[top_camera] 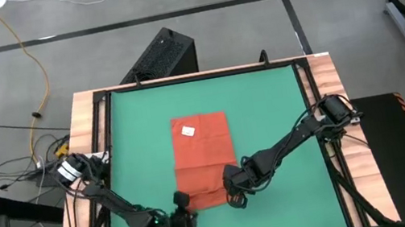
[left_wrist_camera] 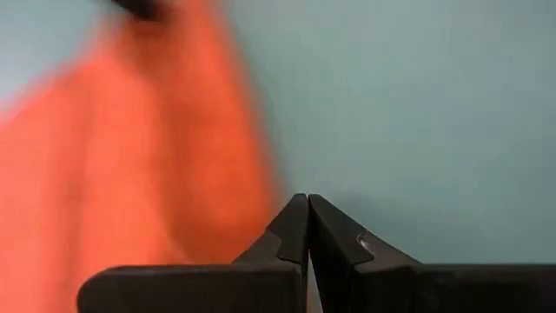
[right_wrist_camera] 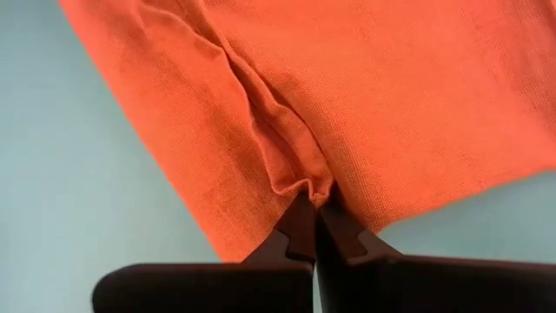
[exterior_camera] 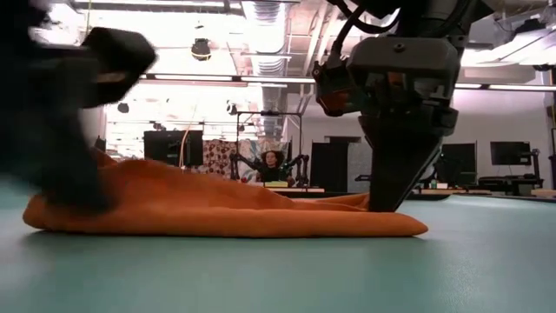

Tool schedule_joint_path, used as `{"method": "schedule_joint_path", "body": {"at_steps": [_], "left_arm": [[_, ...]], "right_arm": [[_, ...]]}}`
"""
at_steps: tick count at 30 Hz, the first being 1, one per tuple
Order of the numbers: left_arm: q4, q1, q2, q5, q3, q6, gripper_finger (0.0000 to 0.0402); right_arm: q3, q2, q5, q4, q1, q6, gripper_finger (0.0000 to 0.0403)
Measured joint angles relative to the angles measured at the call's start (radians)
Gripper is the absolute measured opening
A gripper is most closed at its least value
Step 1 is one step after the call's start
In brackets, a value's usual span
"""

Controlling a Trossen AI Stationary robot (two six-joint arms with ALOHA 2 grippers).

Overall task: Roll towel
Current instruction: Roll the orange towel

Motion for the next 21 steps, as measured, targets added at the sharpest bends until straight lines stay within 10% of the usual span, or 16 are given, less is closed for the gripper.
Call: {"method": "schedule_joint_path", "body": {"at_steps": [21], "left_arm": [[-0.139, -0.016, -0.010, -0.173, -0.053, -0.261, 0.0000]], "right_arm": [[0.000, 0.000, 0.009, -0.003, 0.012, 0.000, 0.0011]]}}
